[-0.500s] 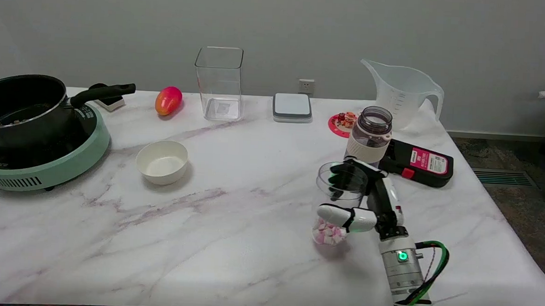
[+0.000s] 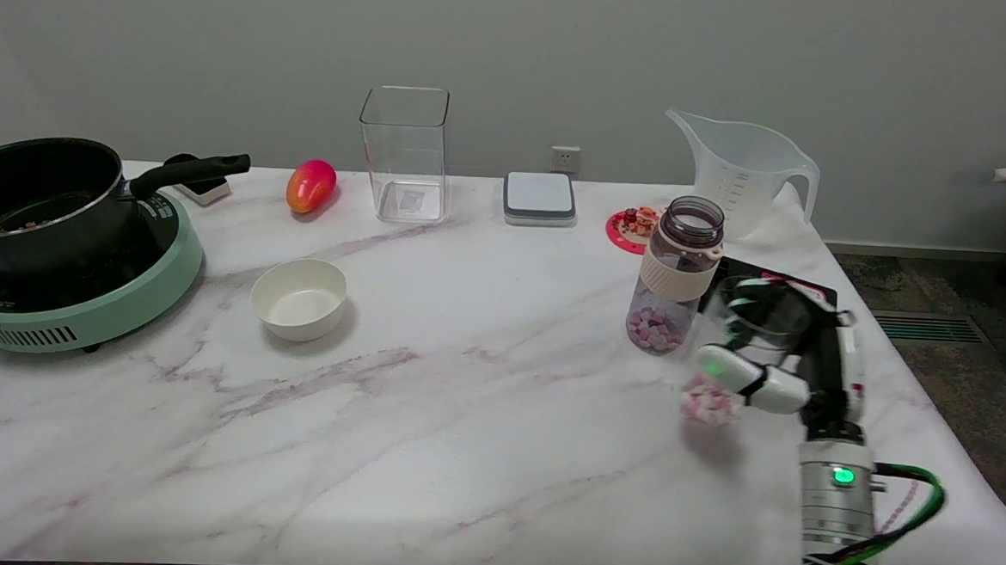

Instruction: Pour the contents of the measuring cup into the bottle.

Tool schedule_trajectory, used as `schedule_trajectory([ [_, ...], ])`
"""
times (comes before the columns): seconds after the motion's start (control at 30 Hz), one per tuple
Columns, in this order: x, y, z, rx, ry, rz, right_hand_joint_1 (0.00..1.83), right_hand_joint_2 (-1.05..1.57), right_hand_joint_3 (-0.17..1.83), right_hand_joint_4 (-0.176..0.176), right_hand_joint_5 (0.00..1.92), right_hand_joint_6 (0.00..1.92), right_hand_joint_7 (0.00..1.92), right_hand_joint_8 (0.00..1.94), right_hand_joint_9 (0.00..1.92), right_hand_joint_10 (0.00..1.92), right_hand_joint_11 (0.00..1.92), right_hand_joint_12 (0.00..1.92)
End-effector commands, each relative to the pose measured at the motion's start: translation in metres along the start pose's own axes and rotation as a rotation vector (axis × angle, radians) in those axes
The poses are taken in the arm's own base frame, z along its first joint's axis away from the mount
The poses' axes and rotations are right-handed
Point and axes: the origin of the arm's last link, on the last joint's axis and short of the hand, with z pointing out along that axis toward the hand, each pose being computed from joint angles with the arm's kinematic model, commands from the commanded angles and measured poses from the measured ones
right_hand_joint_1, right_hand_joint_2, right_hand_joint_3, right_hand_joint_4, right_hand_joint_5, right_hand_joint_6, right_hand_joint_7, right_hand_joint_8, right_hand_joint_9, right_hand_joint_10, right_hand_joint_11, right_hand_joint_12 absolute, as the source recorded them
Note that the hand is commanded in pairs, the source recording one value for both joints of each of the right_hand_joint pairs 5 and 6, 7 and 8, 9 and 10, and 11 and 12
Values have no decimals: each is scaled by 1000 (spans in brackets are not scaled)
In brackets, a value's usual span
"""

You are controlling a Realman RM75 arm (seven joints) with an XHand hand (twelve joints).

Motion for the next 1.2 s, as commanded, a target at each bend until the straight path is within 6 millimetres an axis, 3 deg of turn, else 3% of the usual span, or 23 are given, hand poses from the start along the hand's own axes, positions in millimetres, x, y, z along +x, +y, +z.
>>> schedule_trajectory([
  [0.03, 148, -47, 26, 155, 392, -270, 1176, 1571, 294, 0, 1920, 1920, 1825, 1825, 1703, 1703, 1415, 1415],
  [0.3, 165, -69, 76, 200, 428, -299, 1181, 1571, 296, 0, 1920, 1920, 1822, 1822, 1700, 1700, 1415, 1415],
  [0.57, 158, -89, 153, 166, 275, -391, 1171, 1571, 313, 0, 1914, 1914, 1800, 1800, 1685, 1685, 1400, 1400],
  [0.7, 144, -90, 190, 115, 155, -409, 1169, 1571, 326, 0, 1909, 1909, 1796, 1796, 1678, 1678, 1397, 1397],
  [0.87, 131, -89, 222, 97, 67, -476, 1161, 1571, 367, 0, 1888, 1888, 1779, 1779, 1656, 1656, 1379, 1379],
  [1.2, 118, -95, 246, 100, -12, -579, 1214, 1478, 453, 0, 1911, 1911, 1764, 1764, 1638, 1638, 1372, 1372],
])
